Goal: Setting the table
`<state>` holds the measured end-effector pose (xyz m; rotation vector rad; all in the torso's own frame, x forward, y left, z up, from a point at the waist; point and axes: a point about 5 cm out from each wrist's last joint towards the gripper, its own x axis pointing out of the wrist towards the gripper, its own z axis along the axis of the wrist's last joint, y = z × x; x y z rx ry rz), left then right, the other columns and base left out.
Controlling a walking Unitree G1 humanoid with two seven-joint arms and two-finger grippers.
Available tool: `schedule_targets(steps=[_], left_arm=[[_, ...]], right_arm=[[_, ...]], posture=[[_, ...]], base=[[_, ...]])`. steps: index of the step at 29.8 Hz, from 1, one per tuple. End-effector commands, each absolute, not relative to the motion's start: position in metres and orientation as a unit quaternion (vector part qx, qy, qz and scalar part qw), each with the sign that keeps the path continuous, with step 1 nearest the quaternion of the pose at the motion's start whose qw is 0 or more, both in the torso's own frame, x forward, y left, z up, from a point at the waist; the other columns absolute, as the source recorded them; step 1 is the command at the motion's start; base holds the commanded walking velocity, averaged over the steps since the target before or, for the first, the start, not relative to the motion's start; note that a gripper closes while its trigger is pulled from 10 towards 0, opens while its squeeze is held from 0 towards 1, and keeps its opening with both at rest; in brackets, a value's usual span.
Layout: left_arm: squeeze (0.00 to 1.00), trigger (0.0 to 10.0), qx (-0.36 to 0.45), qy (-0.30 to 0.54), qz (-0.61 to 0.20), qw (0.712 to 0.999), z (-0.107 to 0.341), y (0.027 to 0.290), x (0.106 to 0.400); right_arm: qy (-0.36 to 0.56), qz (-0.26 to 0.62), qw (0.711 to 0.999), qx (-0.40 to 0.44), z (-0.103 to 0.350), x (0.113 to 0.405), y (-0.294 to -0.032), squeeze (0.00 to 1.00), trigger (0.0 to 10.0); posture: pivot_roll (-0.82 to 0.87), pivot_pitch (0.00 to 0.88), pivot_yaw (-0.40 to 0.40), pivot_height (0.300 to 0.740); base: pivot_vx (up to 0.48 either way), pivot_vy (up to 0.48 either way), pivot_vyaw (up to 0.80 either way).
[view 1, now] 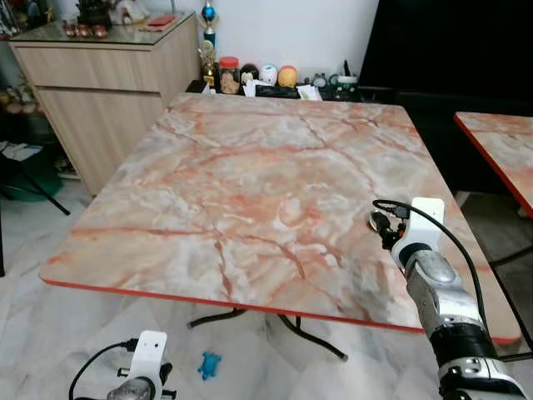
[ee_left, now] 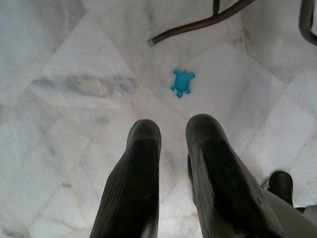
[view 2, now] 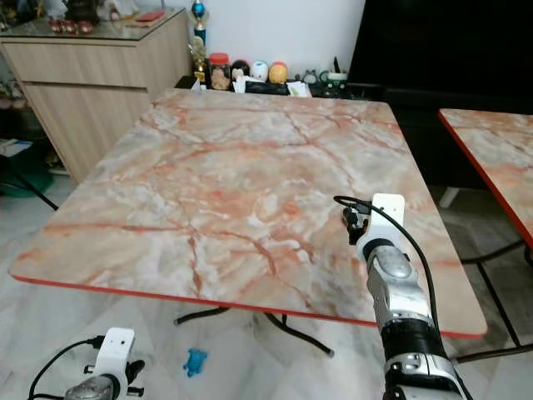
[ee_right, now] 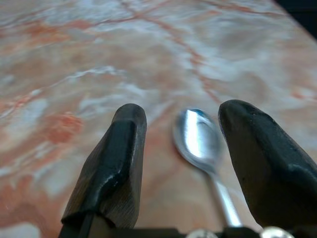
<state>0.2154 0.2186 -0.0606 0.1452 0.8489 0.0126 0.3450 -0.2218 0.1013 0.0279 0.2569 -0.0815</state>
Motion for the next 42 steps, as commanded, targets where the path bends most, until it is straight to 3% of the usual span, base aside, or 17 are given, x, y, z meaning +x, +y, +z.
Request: schedule_targets(steps=[1,19,36,42], left_arm=[[0.0,10.0,0.07,0.413,0.011,0.908,-0.0604,0.2203,0.2153],[0.0,10.0,0.067,0.411,0.007,0.909,-0.0604,0.2182,0.2158],[0.0,10.0,0.066,0.408,0.008,0.911,-0.0598,0.2179,0.2169],[0.0,10.0,0.066,0.407,0.01,0.911,-0.0597,0.218,0.2168]], right_arm=[[0.121,-0.032,0.992,0.008,0.1051,0.3476,-0.2176,0.0,10.0],[0.113,-0.031,0.993,-0.005,0.106,0.343,-0.2132,0.0,10.0],[0.109,-0.03,0.994,-0.011,0.1081,0.3414,-0.2112,0.0,10.0],[0.106,-0.028,0.994,-0.013,0.1091,0.3396,-0.2093,0.0,10.0]], posture=[[0.1,0.0,-0.035,0.74],[0.1,0.002,-0.037,0.74],[0.1,0.003,-0.039,0.74],[0.1,0.005,-0.04,0.74]], base=[[0.0,0.0,0.0],[0.0,0.0,0.0],[0.274,0.0,0.0],[0.0,0.0,0.0]])
